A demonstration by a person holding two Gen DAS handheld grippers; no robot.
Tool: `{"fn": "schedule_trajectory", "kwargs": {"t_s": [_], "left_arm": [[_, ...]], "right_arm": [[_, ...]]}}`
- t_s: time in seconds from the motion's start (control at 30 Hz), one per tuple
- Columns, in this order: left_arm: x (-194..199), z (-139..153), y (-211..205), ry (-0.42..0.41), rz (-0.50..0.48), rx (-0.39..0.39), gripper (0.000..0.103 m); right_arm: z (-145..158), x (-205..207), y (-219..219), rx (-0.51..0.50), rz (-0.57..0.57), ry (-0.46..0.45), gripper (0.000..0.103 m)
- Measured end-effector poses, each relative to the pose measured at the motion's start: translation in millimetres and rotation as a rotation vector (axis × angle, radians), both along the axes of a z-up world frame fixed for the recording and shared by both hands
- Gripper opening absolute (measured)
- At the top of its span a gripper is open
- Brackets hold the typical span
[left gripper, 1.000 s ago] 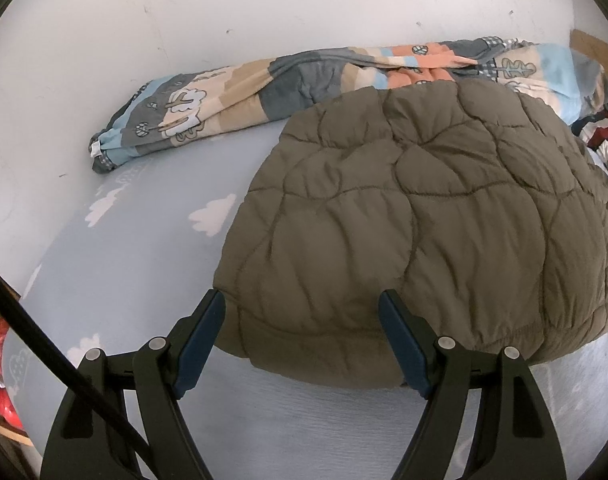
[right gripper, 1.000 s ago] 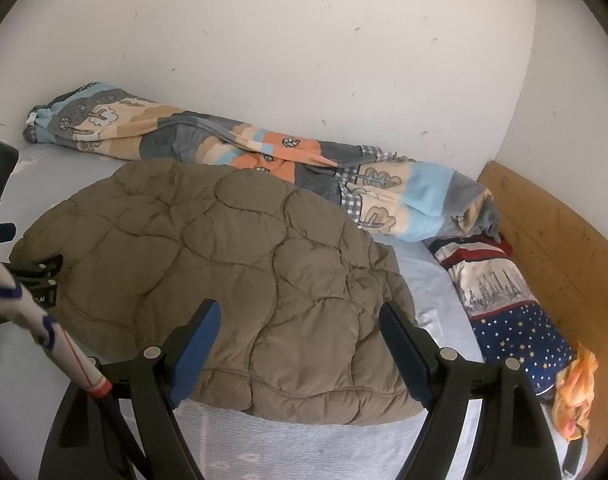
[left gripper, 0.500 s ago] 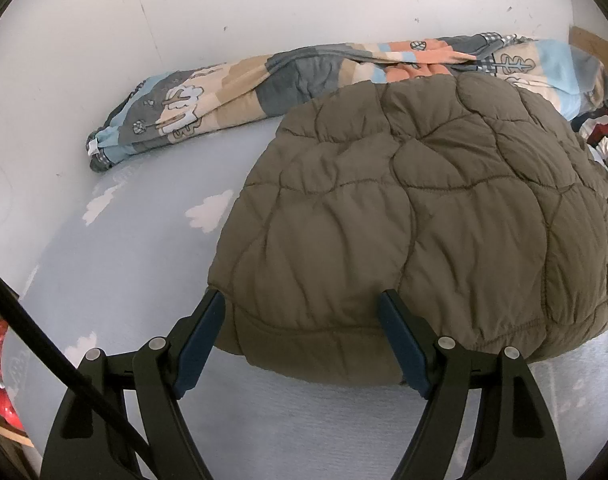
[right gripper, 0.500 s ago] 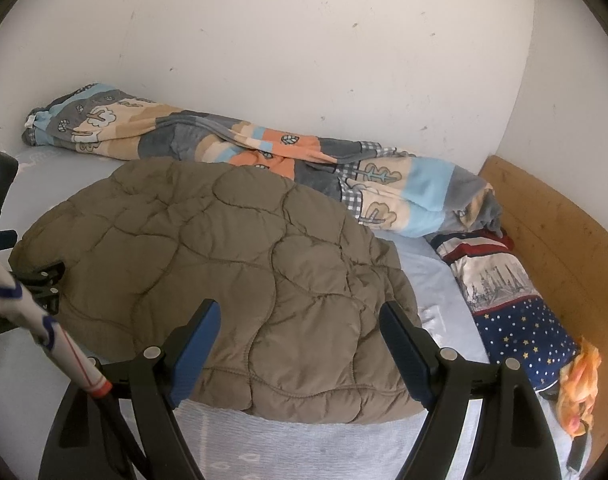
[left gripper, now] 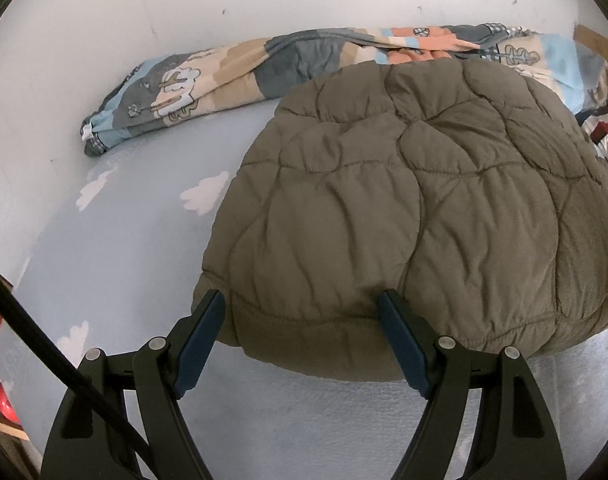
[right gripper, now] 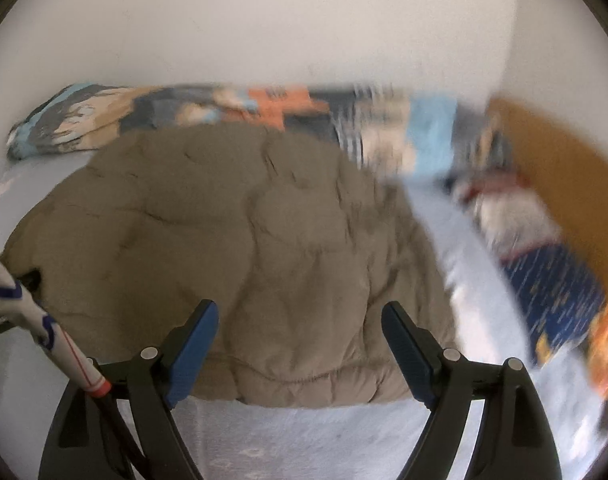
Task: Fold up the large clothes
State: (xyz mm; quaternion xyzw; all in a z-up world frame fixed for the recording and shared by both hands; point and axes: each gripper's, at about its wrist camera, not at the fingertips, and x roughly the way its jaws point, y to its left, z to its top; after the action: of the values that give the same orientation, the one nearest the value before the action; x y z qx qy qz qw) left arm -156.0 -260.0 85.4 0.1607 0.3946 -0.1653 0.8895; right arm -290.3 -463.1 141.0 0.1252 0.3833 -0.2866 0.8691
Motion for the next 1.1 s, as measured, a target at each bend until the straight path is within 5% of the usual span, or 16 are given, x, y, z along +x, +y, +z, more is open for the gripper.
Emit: {"fn": "schedule_trajectory", "kwargs": {"t_s": [0.13,0.33,0.5,0.63,0.87,1.1], "left_arm": [[9.0,4.3,13.9,0.063,0.039,-0.071,0.078],[35.6,10.0,65.2,0.234,0.200,-0.302,0.078],[53.7,-3.7,112.9,0.451,0.321,-0.562,0.078],[58.4,-13.5,127.9,0.528,0.361,-0.656,0.078],[60.2,-31.6,123.7,0.567,0.393,-0.750,0.078],[58.5,-43.9,108.9,0.503,0.428,-0.841,0.079]], "right_arm": [[-20.8,-16.6,-48.5,0.324,-0.100,-0.073,0.087],[0.8,-63.0,-90.8,0.351,-0.285,-0.176,0.088],[-16.1,-112.1,-124.7,0.556,-0.456,-0.265,0.088],[-38.5,-129.5,-138.0,0.705,-0.516,-0.291,0.089],[-61.1,-143.6,-143.7,0.822,-0.582,-0.352,0.089],[-82.1,-144.4,-147.2,0.897,-0.633,-0.434,0.089]]}}
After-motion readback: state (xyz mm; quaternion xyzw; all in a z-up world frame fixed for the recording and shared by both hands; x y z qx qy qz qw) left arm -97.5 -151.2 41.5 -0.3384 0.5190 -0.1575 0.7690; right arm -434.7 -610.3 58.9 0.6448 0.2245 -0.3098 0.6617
